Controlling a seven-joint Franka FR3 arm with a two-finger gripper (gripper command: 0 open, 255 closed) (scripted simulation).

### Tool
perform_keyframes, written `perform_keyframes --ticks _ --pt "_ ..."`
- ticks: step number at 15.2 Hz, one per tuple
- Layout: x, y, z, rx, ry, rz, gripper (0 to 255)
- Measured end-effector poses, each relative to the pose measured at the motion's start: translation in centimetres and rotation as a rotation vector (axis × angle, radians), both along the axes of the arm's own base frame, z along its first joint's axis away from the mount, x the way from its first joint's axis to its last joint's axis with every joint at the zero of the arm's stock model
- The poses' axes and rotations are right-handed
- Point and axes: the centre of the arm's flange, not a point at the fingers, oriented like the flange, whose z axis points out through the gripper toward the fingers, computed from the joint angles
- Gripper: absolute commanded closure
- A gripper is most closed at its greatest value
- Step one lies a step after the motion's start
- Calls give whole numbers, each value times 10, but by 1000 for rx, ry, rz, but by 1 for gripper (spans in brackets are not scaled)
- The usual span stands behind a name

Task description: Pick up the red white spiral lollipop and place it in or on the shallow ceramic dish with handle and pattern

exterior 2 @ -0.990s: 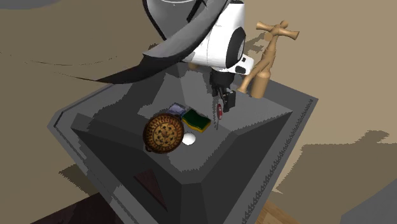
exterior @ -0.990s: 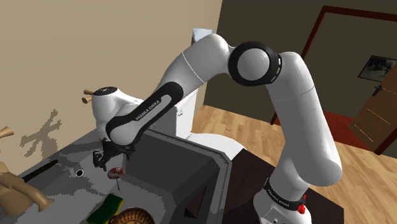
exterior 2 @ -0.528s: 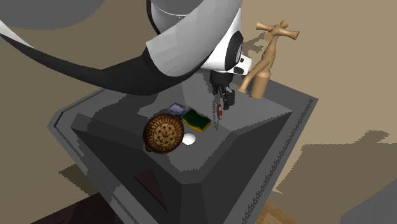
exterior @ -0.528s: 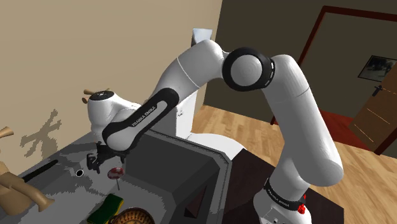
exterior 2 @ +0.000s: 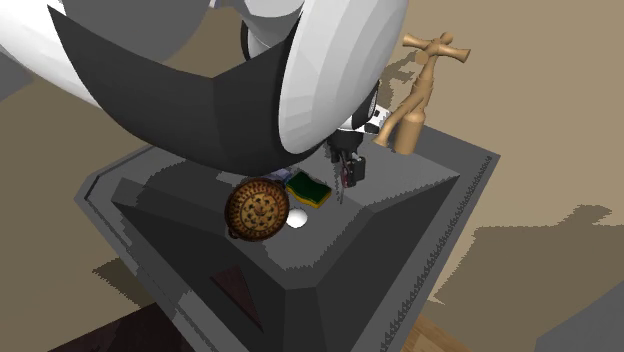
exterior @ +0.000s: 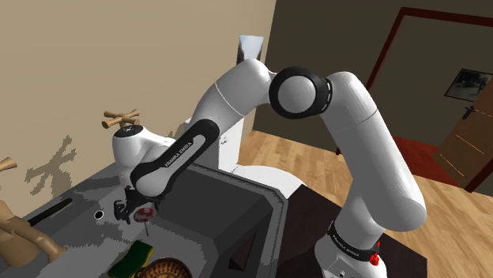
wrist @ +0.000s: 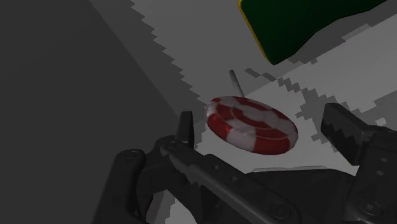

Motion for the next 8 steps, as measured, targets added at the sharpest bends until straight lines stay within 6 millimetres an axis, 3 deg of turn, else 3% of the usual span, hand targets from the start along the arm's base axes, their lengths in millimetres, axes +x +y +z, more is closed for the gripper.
perform_keyframes --ticks 8 --pt "1 -1 -1 -2 3 -1 255"
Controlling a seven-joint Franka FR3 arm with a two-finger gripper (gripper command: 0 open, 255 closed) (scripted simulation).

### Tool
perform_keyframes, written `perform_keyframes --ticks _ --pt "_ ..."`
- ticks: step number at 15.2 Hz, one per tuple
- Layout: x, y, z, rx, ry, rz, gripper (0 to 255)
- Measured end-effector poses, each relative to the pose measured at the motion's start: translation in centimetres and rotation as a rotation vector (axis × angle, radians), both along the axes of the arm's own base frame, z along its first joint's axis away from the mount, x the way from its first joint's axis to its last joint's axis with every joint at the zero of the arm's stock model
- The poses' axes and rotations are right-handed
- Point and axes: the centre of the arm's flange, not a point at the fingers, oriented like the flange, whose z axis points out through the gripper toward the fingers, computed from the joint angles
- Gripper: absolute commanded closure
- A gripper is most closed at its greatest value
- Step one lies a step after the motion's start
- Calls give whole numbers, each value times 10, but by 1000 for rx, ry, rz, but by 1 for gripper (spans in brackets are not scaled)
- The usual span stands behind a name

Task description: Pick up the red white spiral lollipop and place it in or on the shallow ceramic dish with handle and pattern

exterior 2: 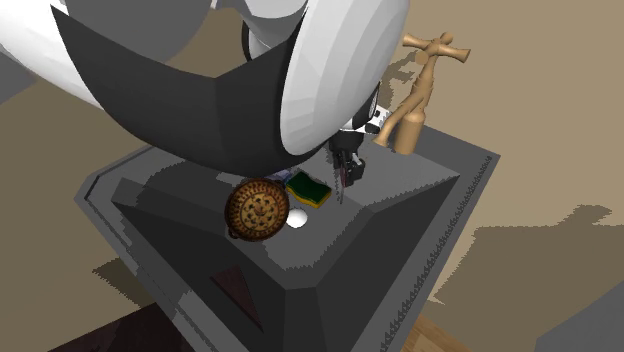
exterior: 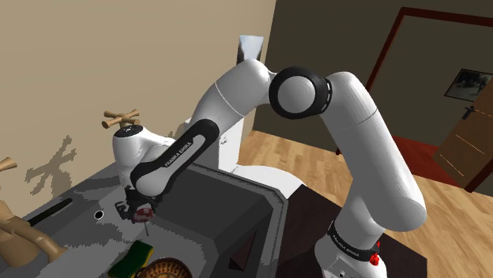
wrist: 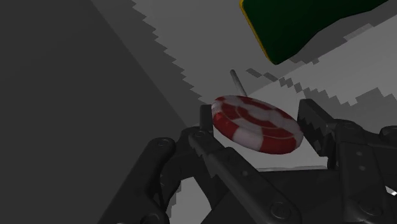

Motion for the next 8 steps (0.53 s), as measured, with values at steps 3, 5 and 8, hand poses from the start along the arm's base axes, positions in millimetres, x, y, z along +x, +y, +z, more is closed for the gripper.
perform_keyframes --ticks 3,5,8 --pt "-1 0 0 0 -1 5 255" --pt "-2 -1 0 -5 12 16 255" --pt "-6 -2 0 -14 36 52 255"
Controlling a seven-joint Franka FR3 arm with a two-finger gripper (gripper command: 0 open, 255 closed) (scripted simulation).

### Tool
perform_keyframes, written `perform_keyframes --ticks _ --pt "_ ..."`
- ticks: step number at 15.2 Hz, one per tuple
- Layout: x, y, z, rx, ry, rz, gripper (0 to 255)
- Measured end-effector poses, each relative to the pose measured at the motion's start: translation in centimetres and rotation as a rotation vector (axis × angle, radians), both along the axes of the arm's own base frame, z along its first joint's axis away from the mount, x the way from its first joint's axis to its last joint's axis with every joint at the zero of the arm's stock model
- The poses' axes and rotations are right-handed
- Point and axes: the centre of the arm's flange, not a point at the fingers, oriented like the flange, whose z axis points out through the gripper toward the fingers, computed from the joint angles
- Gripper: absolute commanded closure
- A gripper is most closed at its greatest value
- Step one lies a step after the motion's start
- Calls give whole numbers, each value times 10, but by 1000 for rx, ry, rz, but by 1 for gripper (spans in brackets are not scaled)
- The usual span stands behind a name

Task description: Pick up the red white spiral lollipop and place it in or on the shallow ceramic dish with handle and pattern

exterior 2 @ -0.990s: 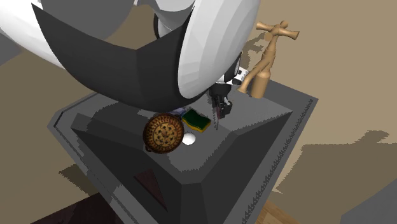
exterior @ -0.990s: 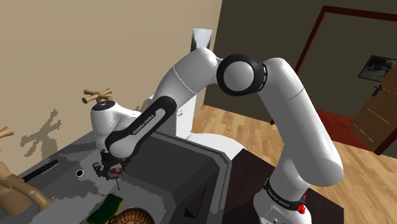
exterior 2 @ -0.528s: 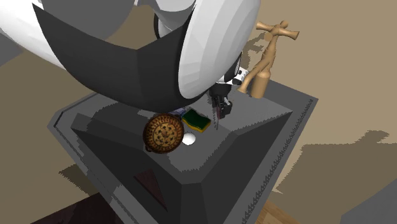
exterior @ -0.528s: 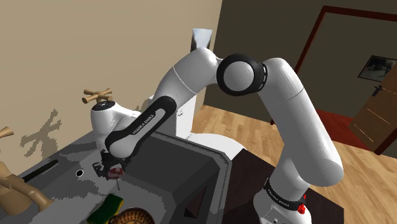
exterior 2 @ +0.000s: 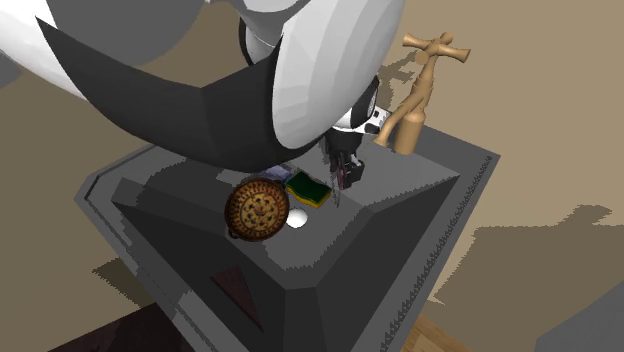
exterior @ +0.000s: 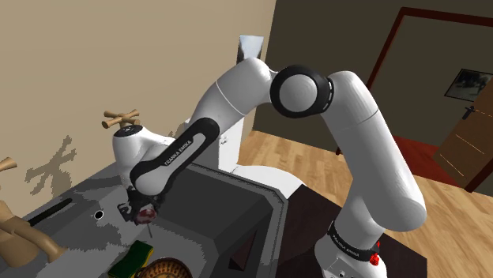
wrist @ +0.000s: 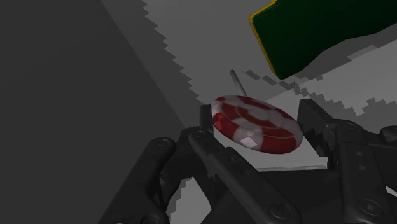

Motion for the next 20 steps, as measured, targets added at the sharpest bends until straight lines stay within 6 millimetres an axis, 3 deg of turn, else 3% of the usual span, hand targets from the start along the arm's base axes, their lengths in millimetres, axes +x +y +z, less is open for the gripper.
perform_keyframes --ticks 10,11,12,13,17,20 --pt "-15 -4 4 -21 78 153 255" --pt "-8 6 26 -18 51 93 255" --pt "0 1 61 -3 4 19 255" --pt "4 0 81 5 -19 -19 255" --pt "5 0 114 13 -38 -55 255" --pt "-19 9 123 13 -38 -57 255"
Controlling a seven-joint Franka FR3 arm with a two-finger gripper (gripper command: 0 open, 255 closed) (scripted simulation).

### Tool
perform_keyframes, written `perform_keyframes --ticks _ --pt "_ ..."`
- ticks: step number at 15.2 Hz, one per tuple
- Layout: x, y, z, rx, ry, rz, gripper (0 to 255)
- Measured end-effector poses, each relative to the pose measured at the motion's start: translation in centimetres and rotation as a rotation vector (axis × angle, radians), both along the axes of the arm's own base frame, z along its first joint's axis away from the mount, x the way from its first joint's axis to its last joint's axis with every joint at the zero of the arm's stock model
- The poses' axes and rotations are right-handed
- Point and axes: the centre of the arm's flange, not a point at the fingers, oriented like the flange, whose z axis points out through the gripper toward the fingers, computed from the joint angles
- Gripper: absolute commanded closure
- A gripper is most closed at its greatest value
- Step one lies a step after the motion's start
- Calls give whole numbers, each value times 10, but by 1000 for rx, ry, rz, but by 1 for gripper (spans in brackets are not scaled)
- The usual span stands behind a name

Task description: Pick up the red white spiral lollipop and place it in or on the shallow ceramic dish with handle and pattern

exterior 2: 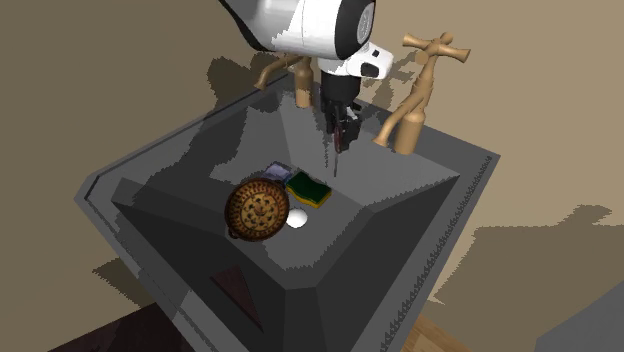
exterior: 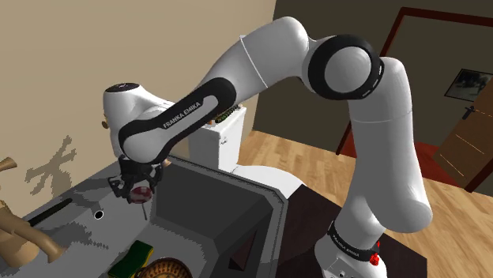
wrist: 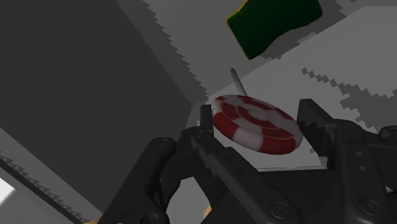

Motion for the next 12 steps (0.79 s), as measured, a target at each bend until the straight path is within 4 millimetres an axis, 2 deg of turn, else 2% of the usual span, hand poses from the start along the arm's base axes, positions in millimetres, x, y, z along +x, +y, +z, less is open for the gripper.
perform_keyframes --ticks 6,12 --pt "-78 13 15 0 0 0 255" --pt "-152 34 26 0 0 1 255"
